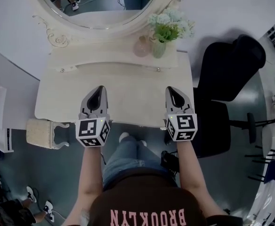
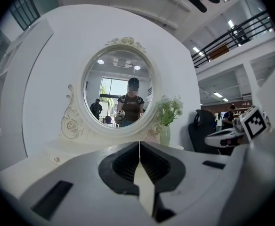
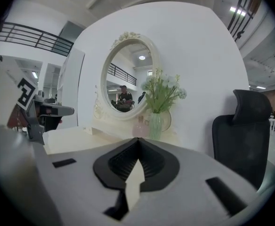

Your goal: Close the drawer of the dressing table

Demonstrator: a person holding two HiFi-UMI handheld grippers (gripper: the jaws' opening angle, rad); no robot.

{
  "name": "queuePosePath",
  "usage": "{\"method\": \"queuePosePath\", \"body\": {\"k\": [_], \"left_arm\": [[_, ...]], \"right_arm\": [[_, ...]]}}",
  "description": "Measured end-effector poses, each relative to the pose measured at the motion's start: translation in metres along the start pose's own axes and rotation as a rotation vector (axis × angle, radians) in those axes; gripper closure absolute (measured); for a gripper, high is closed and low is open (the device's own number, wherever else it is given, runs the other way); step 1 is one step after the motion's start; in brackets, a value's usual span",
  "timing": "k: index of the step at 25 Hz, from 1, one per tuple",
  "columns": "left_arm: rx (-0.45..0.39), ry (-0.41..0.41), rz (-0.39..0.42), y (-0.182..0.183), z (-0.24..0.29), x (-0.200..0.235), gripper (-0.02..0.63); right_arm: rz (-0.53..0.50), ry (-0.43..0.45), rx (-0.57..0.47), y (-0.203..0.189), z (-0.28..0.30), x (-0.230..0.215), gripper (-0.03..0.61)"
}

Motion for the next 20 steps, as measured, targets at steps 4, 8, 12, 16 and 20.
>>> {"method": "queuePosePath", "body": {"k": [4,8,12,16,20], "left_arm": [[-0.032,-0.021,0.025,0.014,-0.004,-0.001,0.609],[-0.073,-0.049,0.055,0.035,-0.006,0.002,0.609],[-0.118,-0.078,0.091,0.057,-0.005,0.005,0.609],[-0.154,-0.106,0.160,0.073,-0.008,0.003,0.609],[-0.206,-0.147,0.206,0.089,-0.010,-0.001,0.609]], "right_arm": [[-0.007,-0.012,-0.049,0.016,-0.014,0.002,0.580],[-0.021,-0.039,-0.111,0.039,-0.026,0.005,0.580],[-0.041,-0.072,-0.174,0.063,-0.039,0.006,0.580],[-0.045,-0.101,-0.251,0.077,-0.056,0.006,0.580],[-0.044,-0.128,-0.345,0.093,-0.071,0.007,0.580]]}}
Point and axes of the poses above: the fingertips, and each gripper's own axes: z forward along the fingers, x to its left, y out of its top, the point moved 10 cm from there along -z, backward along the fingers, and after that the axes turned 9 degrees about -y, right-handed, at the moved point
